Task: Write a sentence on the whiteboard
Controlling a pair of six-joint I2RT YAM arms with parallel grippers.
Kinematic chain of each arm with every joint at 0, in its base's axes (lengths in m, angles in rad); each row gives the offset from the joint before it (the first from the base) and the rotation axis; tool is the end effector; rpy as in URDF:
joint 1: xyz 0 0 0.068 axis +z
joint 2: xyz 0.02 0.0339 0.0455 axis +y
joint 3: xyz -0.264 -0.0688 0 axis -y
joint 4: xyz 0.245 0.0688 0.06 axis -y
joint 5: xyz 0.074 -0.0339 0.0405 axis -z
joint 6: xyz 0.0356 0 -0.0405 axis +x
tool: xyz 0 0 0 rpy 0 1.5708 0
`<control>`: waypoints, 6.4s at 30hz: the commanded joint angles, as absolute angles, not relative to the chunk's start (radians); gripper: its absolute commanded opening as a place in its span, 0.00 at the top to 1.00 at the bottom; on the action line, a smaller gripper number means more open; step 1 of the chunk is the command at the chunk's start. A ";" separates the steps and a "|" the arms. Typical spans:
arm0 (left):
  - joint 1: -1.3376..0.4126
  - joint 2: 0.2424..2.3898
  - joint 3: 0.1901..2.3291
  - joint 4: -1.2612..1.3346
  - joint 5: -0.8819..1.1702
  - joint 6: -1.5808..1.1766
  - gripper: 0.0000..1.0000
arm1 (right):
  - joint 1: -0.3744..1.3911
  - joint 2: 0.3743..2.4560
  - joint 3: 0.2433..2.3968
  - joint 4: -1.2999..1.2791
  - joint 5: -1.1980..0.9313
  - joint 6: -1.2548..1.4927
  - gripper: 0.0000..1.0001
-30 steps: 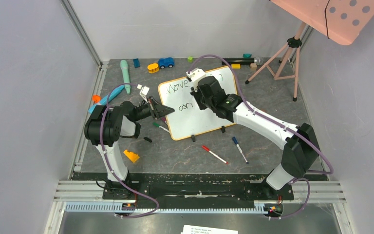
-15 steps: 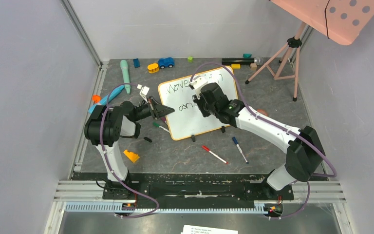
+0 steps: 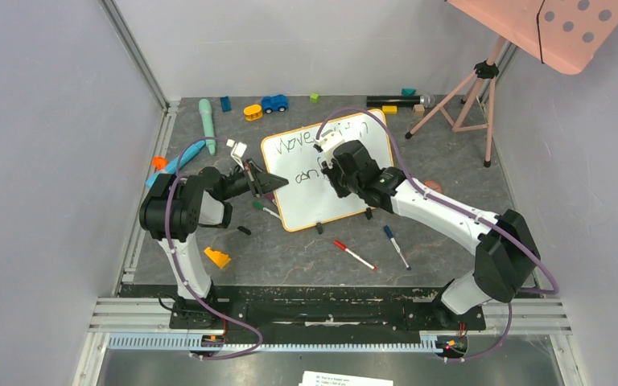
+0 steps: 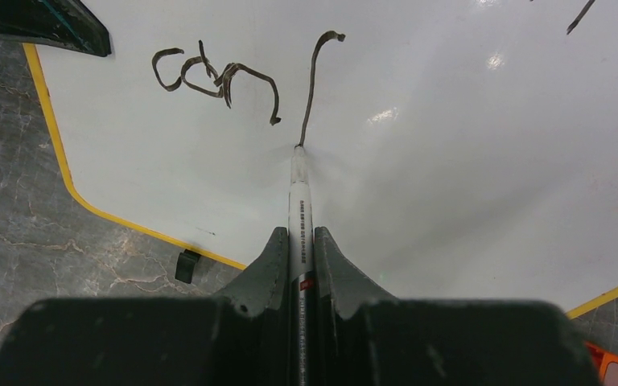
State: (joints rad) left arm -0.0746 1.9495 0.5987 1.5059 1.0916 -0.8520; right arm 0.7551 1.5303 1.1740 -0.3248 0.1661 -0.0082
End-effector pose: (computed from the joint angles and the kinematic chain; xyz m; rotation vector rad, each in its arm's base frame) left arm 0.3157 -0.0553 0.1468 0.3851 1.6560 -1.4774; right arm 0.2550 0.2319 0.2794 -0.7545 2.1194 0.2167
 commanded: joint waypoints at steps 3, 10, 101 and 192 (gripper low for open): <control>-0.071 1.969 0.597 1.557 1.045 -0.668 0.98 | 0.749 1.492 1.214 -0.268 0.153 -0.021 1.00; -0.071 1.968 0.595 1.557 1.043 -0.666 0.98 | 0.749 1.491 1.253 -0.249 0.144 -0.044 1.00; -0.071 1.966 0.596 1.557 1.045 -0.665 0.98 | 0.702 1.564 1.337 -0.293 0.169 -0.048 1.00; -0.071 1.970 0.601 1.557 1.046 -0.667 0.98 | 0.699 1.496 1.230 -0.274 0.157 -0.018 1.00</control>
